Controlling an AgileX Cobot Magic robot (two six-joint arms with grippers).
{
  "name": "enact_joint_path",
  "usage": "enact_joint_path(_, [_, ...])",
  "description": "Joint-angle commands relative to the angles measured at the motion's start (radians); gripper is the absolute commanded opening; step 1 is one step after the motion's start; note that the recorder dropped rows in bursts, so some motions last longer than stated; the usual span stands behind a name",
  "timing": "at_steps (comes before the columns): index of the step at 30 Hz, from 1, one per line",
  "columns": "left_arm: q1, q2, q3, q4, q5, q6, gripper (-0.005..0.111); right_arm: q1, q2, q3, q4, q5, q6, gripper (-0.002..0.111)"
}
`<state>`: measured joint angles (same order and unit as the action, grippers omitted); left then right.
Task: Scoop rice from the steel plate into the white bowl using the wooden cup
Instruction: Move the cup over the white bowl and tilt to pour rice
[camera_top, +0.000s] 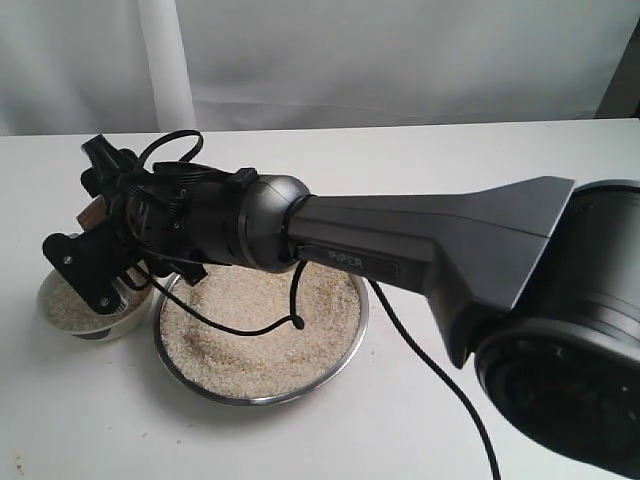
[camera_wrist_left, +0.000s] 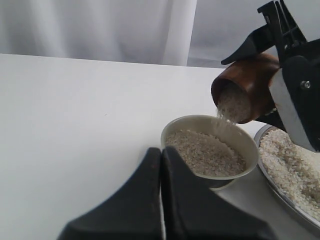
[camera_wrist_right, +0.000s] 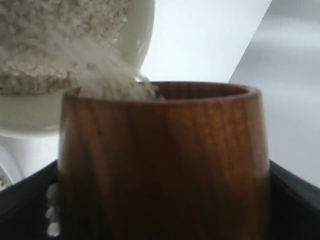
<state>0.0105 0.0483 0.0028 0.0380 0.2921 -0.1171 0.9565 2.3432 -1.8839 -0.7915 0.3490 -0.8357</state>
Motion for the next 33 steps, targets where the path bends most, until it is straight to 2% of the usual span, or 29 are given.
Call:
enact_joint_path(1, [0.001,0.001,-0.003,-0.005,-0.007,-0.004,0.000,0.001,-0.009,-0.009,-0.043,-0.004,-0.013,0.000])
enact_joint_path(23, [0.001,0.001,-0.003,-0.005,-0.007,-0.004,0.000,0.023,-0.009,-0.009,-0.317,0.005,-0.013,0.000])
enact_joint_path(27, [0.001,0.001,-0.003,-0.005,-0.007,-0.004,0.000,0.038,-0.009,-0.009,-0.413,0.008,-0.010,0.000])
enact_joint_path(33, [0.001,0.001,-0.003,-0.005,-0.007,-0.007,0.000,0.051,-0.009,-0.009,-0.420,0.008,-0.006,0.000])
